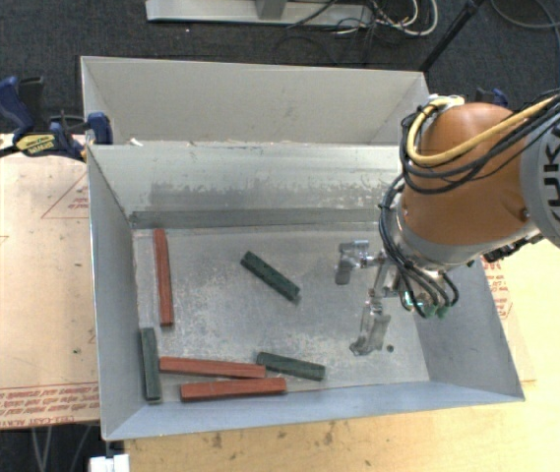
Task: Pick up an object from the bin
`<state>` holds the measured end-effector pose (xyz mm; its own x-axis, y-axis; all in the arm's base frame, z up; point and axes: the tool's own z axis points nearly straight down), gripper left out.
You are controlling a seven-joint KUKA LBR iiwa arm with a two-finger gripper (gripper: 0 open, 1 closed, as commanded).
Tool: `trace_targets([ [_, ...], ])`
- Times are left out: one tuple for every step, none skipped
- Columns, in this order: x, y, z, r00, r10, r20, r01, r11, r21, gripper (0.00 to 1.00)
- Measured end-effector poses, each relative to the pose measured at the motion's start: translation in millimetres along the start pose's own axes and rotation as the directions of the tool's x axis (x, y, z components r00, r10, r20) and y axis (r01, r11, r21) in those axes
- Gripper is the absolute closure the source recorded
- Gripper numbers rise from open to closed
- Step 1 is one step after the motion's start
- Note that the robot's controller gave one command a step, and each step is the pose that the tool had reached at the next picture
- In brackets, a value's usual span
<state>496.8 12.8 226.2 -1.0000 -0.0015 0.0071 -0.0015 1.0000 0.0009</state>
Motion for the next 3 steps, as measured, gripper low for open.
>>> trace_targets([
  [-1.5,0,-3,1.000,0.000,0.007,0.000,1.000,0.000,0.00],
  [4.4,12,44,0.997,-0.077,0.012,0.077,0.997,0.001,0.00],
  [11.2,3,115,0.971,-0.237,0.009,0.237,0.971,0.002,0.00],
])
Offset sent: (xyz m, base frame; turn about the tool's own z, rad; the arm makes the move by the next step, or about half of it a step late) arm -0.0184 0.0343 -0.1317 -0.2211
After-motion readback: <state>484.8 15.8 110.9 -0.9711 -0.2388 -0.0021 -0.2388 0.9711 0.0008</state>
